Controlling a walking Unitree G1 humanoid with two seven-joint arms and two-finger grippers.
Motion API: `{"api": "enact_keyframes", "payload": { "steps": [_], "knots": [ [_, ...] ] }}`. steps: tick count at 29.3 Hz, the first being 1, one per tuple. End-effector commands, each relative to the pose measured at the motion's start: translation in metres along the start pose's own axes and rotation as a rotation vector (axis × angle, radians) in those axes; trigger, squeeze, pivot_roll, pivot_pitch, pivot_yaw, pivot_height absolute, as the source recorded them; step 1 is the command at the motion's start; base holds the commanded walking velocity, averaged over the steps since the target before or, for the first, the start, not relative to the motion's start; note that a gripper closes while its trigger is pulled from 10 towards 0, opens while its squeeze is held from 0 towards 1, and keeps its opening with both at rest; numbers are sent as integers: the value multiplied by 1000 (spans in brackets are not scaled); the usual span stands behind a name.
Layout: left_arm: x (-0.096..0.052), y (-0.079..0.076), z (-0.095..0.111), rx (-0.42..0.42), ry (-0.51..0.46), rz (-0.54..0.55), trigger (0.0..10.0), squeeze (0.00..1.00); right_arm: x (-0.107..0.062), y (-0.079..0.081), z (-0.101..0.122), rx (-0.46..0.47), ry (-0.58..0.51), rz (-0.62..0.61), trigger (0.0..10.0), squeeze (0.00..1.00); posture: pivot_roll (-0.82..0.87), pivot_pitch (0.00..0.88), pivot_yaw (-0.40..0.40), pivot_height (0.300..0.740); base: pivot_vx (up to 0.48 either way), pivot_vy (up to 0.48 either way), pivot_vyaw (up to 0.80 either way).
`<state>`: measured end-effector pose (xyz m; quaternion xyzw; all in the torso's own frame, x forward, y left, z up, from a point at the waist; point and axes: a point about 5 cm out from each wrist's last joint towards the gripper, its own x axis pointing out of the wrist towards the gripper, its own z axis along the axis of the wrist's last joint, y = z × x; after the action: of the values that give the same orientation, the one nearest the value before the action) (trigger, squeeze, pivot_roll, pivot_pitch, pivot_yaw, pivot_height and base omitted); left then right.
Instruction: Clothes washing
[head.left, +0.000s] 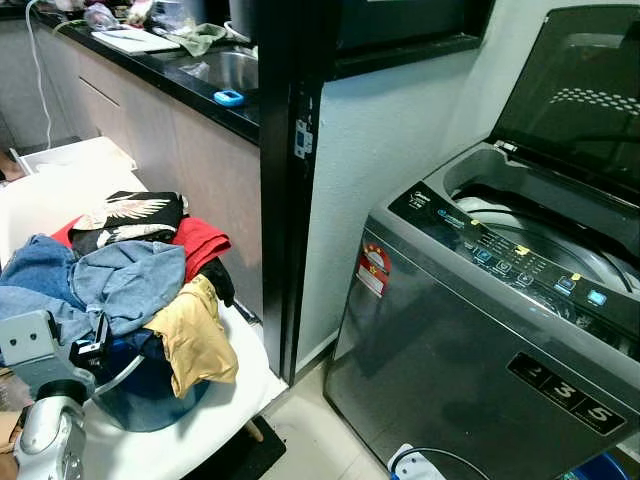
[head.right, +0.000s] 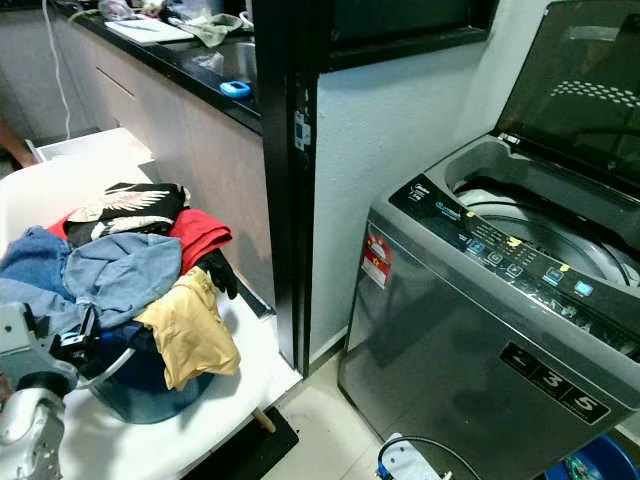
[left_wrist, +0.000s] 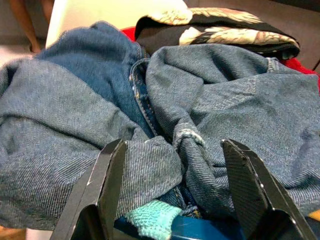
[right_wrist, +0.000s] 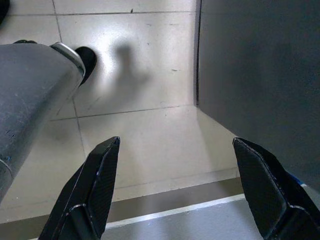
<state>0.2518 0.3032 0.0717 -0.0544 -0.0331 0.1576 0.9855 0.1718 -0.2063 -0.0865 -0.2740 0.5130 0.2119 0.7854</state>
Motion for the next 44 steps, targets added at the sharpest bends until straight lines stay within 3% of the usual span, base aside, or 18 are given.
{"api": "enact_keyframes", "payload": {
  "steps": [1, 3, 6, 16, 18, 22, 24, 30, 44],
  "knots": [
    [-5, -3, -17, -42, 84, 4, 10000, 0, -1, -3, -1, -9, 3, -7, 10000, 0, 177, 0, -94, 740, 0, 0, 0],
    [-4, -6, -23, -121, 127, 9, 10000, 0, -1, -3, -3, -10, 8, -9, 10000, 0, 173, 0, -94, 740, 0, 0, 0],
    [0, -6, -18, -178, 115, 17, 10000, 0, -1, -3, -4, -15, 13, -8, 10000, 0, 174, 0, -96, 740, 0, 0, 0],
    [13, -4, 11, -177, 11, -13, 10000, 0, -1, -3, -5, -30, 15, -6, 10000, 0, 171, 0, -100, 740, 0, 0, 0],
    [18, -1, 27, -146, -16, -22, 10000, 0, -2, -3, -8, -45, 24, -4, 10000, 0, 169, 0, -107, 740, 0, 0, 0],
    [20, 4, 35, -113, 9, -7, 10000, 0, -2, -3, -12, -57, 36, -3, 10000, 0, 167, 0, -109, 740, 0, 0, 0],
    [19, 12, 31, -94, 77, 23, 10000, 0, -3, -3, -17, -65, 47, -1, 10000, 0, 162, 0, -111, 740, 0, 0, 0],
    [16, 18, 24, -74, 142, 11, 10000, 0, -4, -4, -23, -73, 59, 1, 10000, 0, 153, 8, -117, 740, 0, 0, 0],
    [19, -2, 20, -49, 249, -129, 10000, 0, -7, -9, -31, -103, 76, -5, 10000, 0, 130, 31, -130, 740, 0, 0, 0]
  ]
}}
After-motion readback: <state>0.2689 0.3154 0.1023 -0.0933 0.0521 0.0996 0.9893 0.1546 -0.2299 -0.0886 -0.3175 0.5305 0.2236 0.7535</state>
